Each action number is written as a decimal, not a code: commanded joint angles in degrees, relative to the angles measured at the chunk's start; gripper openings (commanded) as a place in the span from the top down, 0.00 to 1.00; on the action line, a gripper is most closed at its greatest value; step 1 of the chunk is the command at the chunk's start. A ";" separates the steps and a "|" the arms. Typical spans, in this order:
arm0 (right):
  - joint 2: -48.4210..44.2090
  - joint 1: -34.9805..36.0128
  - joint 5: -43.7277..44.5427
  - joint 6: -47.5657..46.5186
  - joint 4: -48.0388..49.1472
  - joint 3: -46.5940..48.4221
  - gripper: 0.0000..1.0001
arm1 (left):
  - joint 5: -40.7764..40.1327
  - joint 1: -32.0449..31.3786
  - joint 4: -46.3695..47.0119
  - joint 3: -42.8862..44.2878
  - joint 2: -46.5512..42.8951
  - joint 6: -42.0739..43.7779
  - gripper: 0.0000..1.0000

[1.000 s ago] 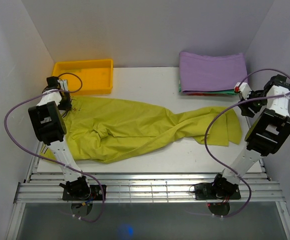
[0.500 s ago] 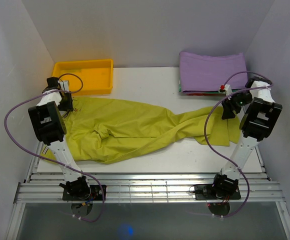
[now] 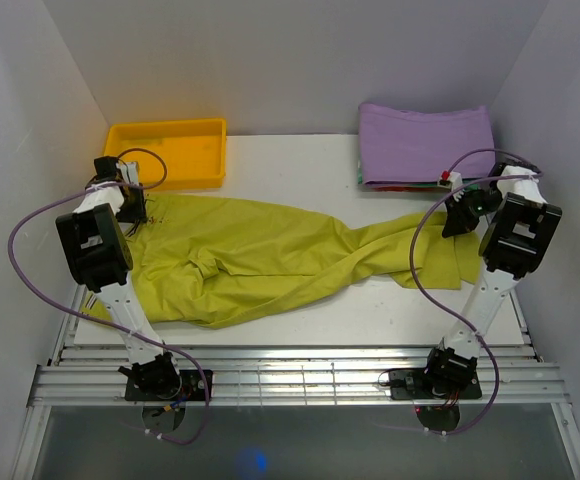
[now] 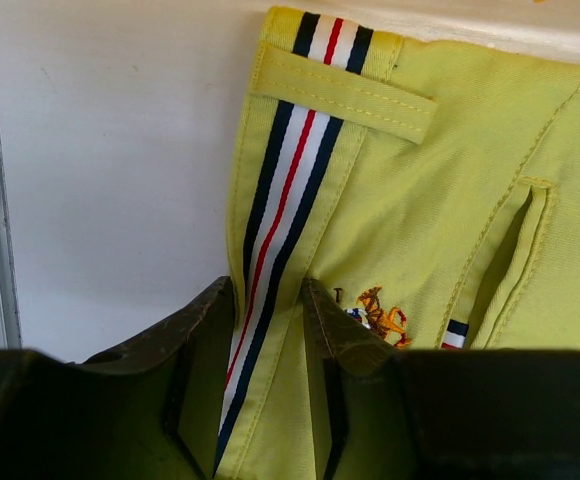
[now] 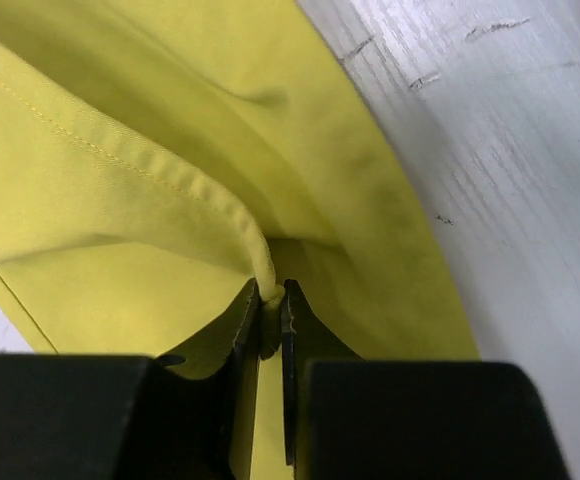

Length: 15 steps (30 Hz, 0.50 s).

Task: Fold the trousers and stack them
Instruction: Flatten the trousers out

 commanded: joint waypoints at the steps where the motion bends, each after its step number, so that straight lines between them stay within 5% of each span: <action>1: -7.37 -0.76 -4.22 -2.28 -3.31 -1.18 0.92 | 1.06 -0.07 -1.75 -2.49 -1.64 0.46 0.57; 8: -21.50 -4.89 -4.14 -9.48 -7.18 -2.76 0.92 | 0.71 0.02 -1.49 -2.49 -0.85 0.20 0.61; 15: -38.48 -12.61 0.87 -35.83 -6.48 -18.83 0.92 | -0.34 2.48 -4.21 1.38 1.35 0.46 0.82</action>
